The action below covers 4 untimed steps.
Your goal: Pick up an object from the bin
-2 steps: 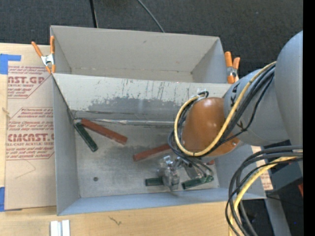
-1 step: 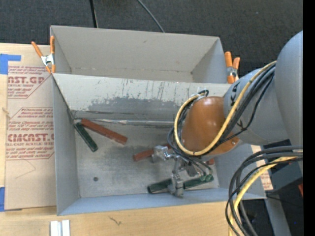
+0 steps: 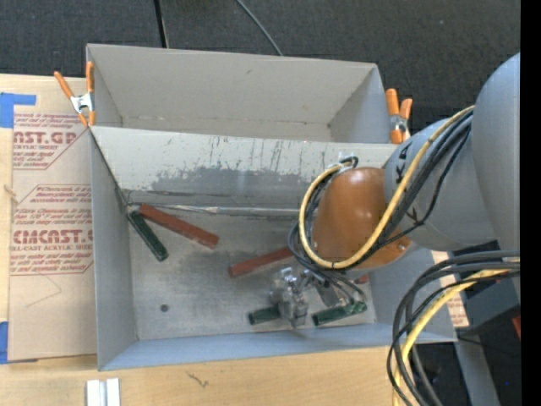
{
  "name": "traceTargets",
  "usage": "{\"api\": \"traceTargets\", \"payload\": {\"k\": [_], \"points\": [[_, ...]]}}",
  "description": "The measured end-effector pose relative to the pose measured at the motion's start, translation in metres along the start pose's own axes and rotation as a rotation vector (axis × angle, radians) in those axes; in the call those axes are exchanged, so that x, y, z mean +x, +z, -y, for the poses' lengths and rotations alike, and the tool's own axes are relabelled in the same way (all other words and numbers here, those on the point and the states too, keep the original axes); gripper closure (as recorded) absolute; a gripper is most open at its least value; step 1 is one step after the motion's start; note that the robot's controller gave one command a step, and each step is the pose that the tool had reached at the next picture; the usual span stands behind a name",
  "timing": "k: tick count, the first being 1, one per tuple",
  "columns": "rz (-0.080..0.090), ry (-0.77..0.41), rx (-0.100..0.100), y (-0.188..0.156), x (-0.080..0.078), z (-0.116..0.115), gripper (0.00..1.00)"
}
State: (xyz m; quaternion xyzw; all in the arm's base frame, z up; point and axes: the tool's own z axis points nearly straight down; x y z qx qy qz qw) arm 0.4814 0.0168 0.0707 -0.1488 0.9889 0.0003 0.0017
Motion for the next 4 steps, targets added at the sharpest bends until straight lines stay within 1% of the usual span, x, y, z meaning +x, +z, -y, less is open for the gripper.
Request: {"api": "traceTargets", "payload": {"k": [1, 2, 3, 4], "points": [[0.013, 0.001, 0.003, -0.0008, -0.0030, 0.0008, 0.00], [-0.001, 0.000, 0.000, 0.0006, 0.0002, -0.0001, 1.00], [0.013, 0.001, 0.003, 0.0000, -0.0030, 0.0007, 0.00], [-0.001, 0.000, 0.000, 0.0006, 0.0005, 0.0000, 1.00]]}}
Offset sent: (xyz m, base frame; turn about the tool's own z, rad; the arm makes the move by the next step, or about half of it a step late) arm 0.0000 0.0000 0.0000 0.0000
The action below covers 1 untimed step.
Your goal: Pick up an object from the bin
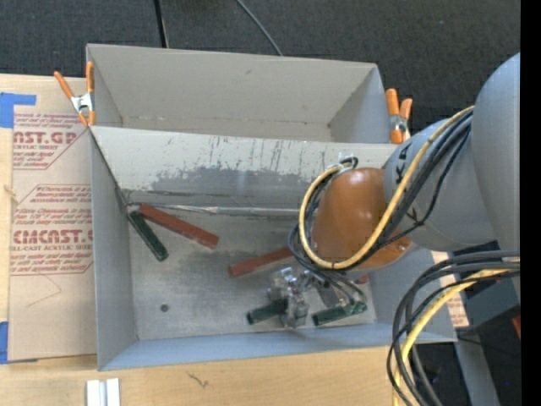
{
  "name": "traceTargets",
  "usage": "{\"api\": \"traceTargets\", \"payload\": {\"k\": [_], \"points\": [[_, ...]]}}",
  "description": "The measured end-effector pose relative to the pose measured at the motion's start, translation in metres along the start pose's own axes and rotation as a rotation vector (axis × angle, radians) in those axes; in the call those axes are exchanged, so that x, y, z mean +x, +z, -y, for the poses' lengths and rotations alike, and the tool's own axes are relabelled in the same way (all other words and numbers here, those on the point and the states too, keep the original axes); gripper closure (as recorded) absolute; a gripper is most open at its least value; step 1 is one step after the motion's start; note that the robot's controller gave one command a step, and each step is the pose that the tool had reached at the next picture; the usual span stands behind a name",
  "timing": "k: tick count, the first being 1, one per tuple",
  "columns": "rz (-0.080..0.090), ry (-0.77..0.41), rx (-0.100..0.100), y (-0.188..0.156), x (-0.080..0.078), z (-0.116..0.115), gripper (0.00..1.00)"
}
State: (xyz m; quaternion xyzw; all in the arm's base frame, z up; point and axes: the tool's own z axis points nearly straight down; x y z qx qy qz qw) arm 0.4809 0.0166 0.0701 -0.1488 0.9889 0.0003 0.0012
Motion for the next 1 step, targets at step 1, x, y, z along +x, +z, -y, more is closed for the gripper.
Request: {"api": "traceTargets", "payload": {"k": [1], "points": [[0.000, 0.000, 0.000, 0.0000, 0.0000, 0.0000, 1.00]]}}
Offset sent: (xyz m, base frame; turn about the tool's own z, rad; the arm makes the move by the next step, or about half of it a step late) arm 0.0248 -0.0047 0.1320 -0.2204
